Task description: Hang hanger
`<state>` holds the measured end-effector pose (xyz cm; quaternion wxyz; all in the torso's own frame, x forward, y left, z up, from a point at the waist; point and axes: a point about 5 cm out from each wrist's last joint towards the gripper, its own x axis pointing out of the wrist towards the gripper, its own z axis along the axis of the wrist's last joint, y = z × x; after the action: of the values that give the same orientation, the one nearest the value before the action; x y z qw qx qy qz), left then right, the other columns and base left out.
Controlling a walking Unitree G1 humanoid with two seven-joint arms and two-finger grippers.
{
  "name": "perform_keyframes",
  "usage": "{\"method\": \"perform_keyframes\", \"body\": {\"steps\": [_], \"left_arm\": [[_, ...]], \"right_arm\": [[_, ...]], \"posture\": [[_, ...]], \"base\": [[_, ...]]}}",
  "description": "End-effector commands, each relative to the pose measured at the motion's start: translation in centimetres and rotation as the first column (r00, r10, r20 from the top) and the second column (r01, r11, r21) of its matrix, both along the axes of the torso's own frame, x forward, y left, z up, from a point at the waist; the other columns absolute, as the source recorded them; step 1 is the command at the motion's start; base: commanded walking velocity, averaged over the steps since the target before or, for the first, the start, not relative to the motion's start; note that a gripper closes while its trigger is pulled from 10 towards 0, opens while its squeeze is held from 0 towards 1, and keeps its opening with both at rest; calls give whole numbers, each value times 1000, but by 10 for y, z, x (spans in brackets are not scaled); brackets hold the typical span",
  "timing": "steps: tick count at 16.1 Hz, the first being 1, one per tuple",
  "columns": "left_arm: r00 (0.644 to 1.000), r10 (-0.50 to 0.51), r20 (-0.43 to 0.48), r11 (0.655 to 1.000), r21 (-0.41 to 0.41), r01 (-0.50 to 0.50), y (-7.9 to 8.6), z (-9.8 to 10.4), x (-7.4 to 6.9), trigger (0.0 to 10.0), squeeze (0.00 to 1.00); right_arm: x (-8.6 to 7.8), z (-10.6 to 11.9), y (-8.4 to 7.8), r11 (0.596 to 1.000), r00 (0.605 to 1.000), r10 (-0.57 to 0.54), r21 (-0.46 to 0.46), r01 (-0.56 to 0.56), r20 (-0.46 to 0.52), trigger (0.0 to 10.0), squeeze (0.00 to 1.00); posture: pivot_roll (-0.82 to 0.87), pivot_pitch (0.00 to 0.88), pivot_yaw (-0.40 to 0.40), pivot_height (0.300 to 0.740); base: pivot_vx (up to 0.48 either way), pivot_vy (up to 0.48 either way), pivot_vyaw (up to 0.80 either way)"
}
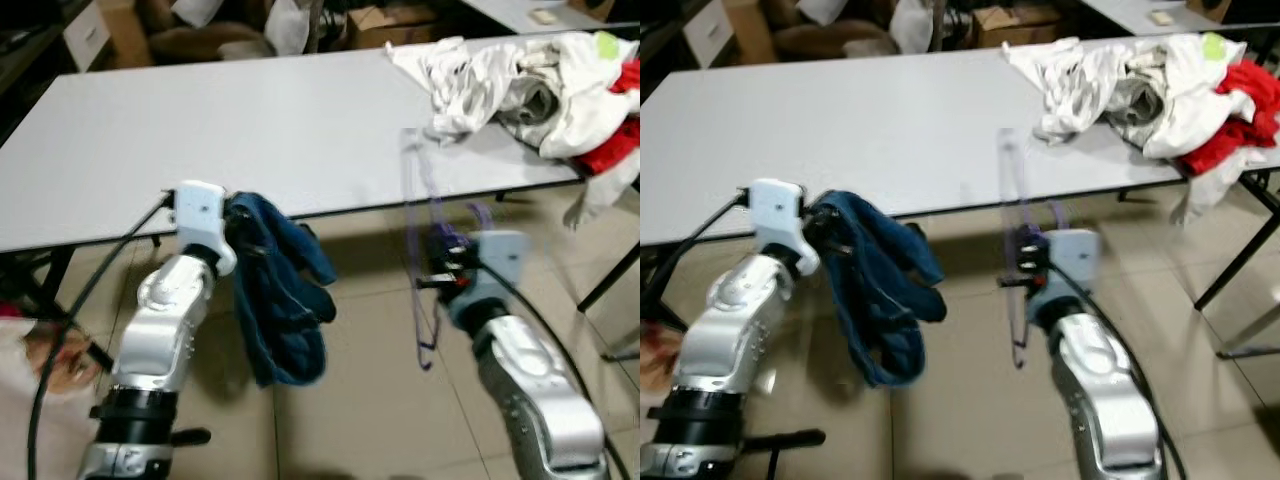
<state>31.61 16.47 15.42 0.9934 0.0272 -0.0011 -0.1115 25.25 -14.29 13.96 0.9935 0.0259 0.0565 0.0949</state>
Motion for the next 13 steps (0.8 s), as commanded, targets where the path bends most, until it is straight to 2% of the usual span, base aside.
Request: {"method": "perform_keyframes", "body": {"steps": [1,3,6,8,10,11,12,13], "left_arm": [[998,-20,61,1000,-1,20,-7,13,4,10000,0],[998,-17,65,1000,-3,17,-6,13,3,10000,0],[997,-22,72,1000,-2,22,-4,14,4,10000,0],[995,-49,88,999,-1,50,-1,21,9,10000,0],[992,-65,108,998,4,65,2,29,14,10000,0],[989,-69,135,997,-7,70,7,41,20,10000,0],[981,-61,182,998,-14,65,15,62,32,10000,0],[980,-61,191,998,-13,65,17,66,35,10000,0]], "right_arm": [[2,1,-5,999,1000,-5,-37,5,2,10000,0],[3,1,-4,999,1000,9,-50,-9,8,10000,0],[1,3,-2,999,999,49,-23,-48,14,10000,0],[-3,6,-5,979,982,187,-78,-186,5,10000,0],[-9,13,-11,954,957,290,-78,-289,5,10000,0],[-15,23,-19,916,921,390,-103,-387,9,10000,0],[-25,36,-36,855,862,507,-128,-503,-3,10000,0],[-27,39,-39,843,850,526,-129,-522,-3,10000,0]], "posture": [[-161,0,52,740],[-160,0,47,740],[-161,0,42,740],[-161,0,39,740],[-163,0,37,740],[-162,0,35,740],[-161,0,34,740],[-161,0,34,740]], "base": [[442,0,0],[448,0,800],[444,0,0],[442,0,0],[444,0,0],[446,0,0],[442,0,0],[442,0,0]]}}
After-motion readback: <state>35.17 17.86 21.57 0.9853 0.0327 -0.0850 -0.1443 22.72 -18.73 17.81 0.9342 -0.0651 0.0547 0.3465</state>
